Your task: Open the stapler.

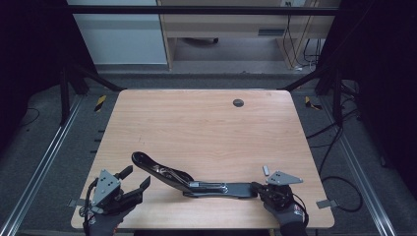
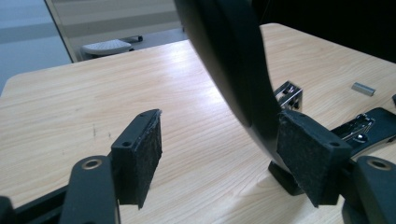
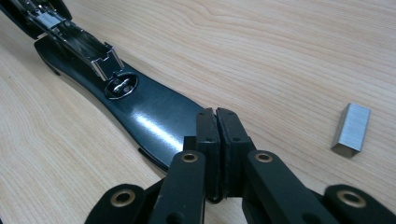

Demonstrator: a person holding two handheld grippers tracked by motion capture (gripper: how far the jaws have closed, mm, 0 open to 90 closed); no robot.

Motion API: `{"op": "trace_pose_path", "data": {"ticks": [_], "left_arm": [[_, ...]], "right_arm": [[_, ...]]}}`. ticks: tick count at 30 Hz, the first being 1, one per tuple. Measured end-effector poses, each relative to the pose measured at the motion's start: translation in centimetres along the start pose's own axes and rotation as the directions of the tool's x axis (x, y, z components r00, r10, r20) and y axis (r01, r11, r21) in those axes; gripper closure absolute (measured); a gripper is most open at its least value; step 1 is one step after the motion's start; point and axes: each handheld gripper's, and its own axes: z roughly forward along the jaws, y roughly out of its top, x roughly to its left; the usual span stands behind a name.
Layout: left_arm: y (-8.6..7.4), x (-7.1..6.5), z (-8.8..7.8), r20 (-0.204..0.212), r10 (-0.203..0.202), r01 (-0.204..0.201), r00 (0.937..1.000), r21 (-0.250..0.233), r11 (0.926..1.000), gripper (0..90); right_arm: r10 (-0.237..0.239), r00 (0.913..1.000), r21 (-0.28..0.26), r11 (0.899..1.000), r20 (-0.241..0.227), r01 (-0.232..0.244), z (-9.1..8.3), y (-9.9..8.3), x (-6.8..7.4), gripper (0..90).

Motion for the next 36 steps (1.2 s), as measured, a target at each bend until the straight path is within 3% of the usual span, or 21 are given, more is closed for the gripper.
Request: {"op": "trace_pose_path", "data": {"ticks": [3,11,18,23,27,30,36], "left_arm": [[-0.5,0.2,-0.1,-0.014,0.009,-0.009,0.9999,0.017,0.9998,29.5],[-1.4,1.7,0.2,-0.059,-0.009,0.013,0.9982,0.055,0.9984,29.7],[-2.6,3.4,1.1,-0.101,-0.057,0.069,0.9933,0.111,0.9914,31.7],[-3.0,4.3,1.4,-0.135,-0.054,0.07,0.9894,0.119,0.9904,32.0],[-3.3,4.8,1.7,-0.149,-0.059,0.079,0.9871,0.136,0.9875,33.1],[-3.6,5.0,2.0,-0.164,-0.053,0.078,0.9851,0.149,0.9857,33.3],[-3.8,5.3,2.2,-0.172,-0.048,0.077,0.9839,0.161,0.9839,33.4]], "right_arm": [[0.0,1.0,-0.004,1.0,0.01,0.0,-0.1,0.0,-0.1,87.5],[-0.004,0.9992,-0.018,1.0,0.039,0.005,-0.6,0.2,-0.4,83.2],[-0.002,0.9961,-0.011,1.0,0.088,0.003,-1.0,0.5,-1.1,79.3],[0.01,0.9899,-0.009,1.0,0.141,-0.008,-1.5,0.7,-2.1,76.8],[0.051,0.9838,0.004,0.999,0.172,-0.053,-1.5,0.9,-2.8,73.6],[0.034,0.98,0.014,0.999,0.196,-0.038,-1.3,1.0,-3.0,73.1],[0.051,0.9683,0.007,0.998,0.244,-0.055,-1.0,1.7,-3.9,71.0]]}}
